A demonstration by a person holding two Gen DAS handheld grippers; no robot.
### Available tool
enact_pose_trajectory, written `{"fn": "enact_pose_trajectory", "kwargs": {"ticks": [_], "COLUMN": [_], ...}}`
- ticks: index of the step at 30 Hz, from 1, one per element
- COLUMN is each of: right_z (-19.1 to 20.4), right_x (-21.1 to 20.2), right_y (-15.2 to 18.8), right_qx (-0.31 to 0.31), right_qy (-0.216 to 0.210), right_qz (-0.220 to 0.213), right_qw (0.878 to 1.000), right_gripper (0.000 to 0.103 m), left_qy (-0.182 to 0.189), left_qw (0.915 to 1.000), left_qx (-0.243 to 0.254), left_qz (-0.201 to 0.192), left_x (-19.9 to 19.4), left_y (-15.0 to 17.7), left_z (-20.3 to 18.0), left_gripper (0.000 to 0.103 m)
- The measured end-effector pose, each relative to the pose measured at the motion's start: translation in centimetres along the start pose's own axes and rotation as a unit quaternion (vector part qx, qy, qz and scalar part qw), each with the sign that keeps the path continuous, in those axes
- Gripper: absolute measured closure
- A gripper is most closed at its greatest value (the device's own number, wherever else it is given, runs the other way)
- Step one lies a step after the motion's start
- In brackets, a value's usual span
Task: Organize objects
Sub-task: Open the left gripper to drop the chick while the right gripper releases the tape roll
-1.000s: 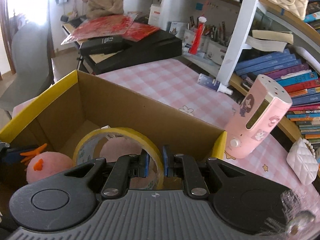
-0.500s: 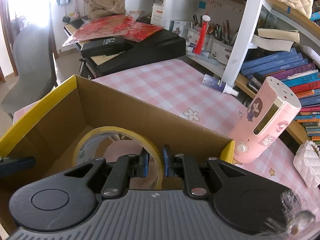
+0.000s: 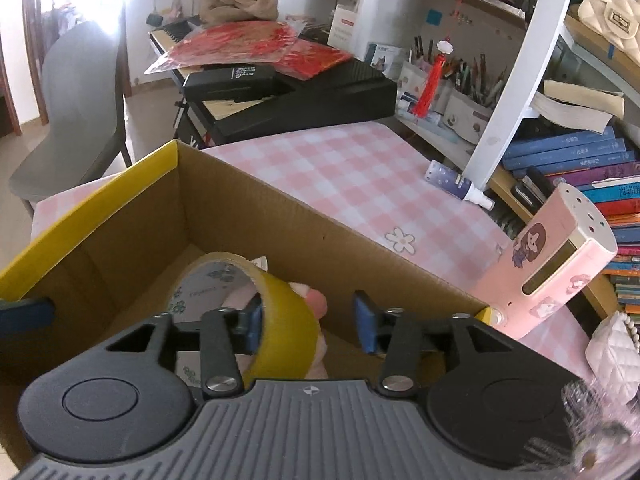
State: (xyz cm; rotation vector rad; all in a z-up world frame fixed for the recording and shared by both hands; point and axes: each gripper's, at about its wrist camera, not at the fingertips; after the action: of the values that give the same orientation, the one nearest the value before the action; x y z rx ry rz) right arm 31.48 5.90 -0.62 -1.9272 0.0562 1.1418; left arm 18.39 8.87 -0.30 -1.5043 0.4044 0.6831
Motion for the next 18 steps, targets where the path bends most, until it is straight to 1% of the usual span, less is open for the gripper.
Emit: {"fn": "enact_pose_trajectory", "kwargs": {"ticks": [1,4,10,18], "right_z": [0.0,0.2,0.6,1.3], "right_x": [-0.2,-1.1,-3.4,-6.0], "right_y": [0.1,0.4,1.1,2.6], "right_qx": [0.0,-0.002,0.002,0.012], "right_qy": [-0.001,-0.005,-0.011,-0.013], "right_qz": [0.0,-0.002,-0.007,0.0], "right_qw": [1.0,1.0,1.0,1.0], "right_gripper": [0.041,0.034,0.029,0.022], "left_qy": [0.0,0.001,0.006,0.011], "left_qw": [1.0,1.0,0.9998,0.9994], "left_qx": [-0.001,-0.005,-0.008,-0.019], "left_qz": [-0.001,-0.007,-0.019,-0.025], "left_x": [-0.1,-0.6,-1.6,-2.6], "left_y": [0.0,0.1,0.2,0.9], "left_z": [0.1,0.3,0.7,1.5], "left_gripper": [0.007,0.007,0.006,0.006]}}
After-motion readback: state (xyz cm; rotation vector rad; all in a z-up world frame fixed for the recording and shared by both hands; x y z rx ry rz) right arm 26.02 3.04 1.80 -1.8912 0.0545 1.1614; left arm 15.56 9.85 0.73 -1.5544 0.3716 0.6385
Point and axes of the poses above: each gripper's, at about its wrist camera, not at the fingertips, and x roughly the way its jaws point, z to its left, y to its underside, and after that the axes turned 4 degrees about -x, right-handed
